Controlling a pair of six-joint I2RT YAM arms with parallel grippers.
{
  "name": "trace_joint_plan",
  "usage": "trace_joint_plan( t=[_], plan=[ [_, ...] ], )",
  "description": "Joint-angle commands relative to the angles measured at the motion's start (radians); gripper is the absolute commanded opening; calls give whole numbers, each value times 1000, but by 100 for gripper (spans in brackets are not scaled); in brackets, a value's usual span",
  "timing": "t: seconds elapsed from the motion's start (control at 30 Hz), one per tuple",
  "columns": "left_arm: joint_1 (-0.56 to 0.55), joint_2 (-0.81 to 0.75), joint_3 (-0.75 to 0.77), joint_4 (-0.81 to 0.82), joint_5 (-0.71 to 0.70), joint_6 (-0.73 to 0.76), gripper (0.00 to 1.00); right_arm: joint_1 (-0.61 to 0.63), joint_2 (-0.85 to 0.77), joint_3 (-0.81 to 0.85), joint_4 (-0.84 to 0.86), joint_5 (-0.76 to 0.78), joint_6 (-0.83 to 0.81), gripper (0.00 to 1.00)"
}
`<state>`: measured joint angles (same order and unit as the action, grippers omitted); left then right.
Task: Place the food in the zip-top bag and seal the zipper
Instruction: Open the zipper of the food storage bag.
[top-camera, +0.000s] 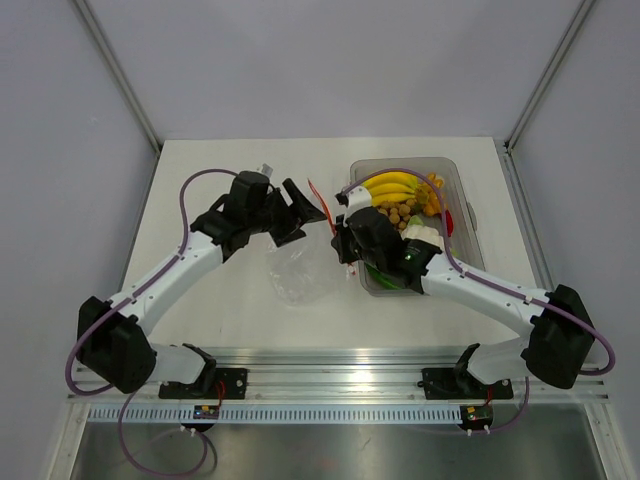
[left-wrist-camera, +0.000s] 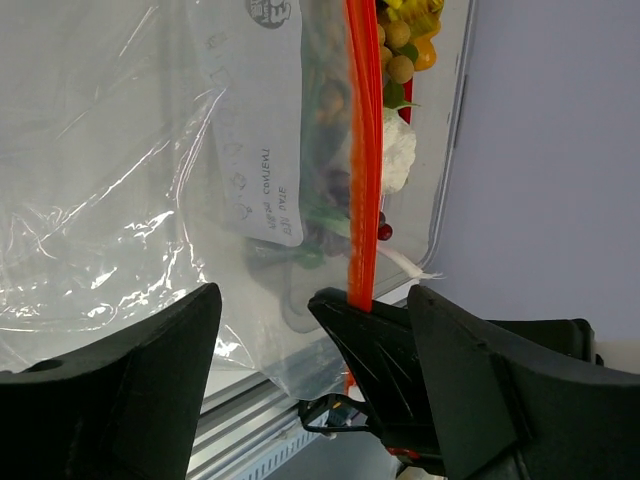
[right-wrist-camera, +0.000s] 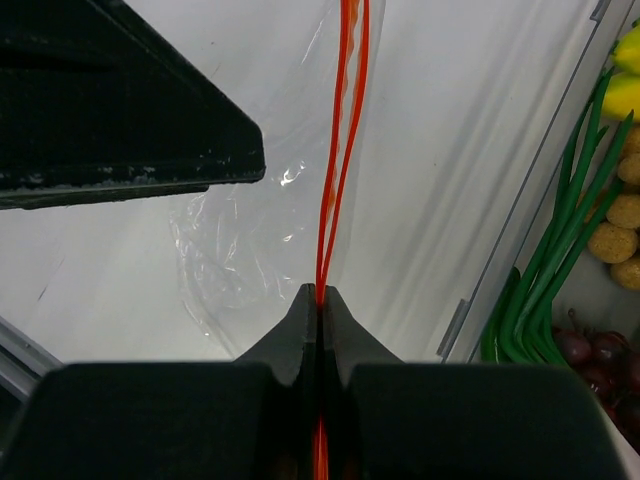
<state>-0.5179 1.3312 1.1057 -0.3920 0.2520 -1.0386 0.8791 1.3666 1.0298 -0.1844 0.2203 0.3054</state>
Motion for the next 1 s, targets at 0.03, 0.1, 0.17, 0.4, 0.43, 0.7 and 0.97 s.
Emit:
trace_joint_plan(
  t=[0.03,0.1,0.17,0.4,0.43,0.7,0.97],
  plan=[
    [9,29,71,41,-28,-20,76,23,3,27,28,36,-22,0],
    [10,48,88,25,-59,-18,73,27,6,32,23,37,-20,1],
    [10,52,97,24,-89,-15,70,31,6,35,17,42,-20,1],
    [12,88,134,-25,-134,20,60,38,6,39,16,47,-15,1],
    [12,88,132,-28,-135,23,59,40,6,41,16,45,-15,1],
    [12,111,131,-15,-111,40,58,47,6,42,13,50,-14,1],
    [13,134,129,-18,-102,51,48,57,5,41,13,60,-14,1]
  ],
)
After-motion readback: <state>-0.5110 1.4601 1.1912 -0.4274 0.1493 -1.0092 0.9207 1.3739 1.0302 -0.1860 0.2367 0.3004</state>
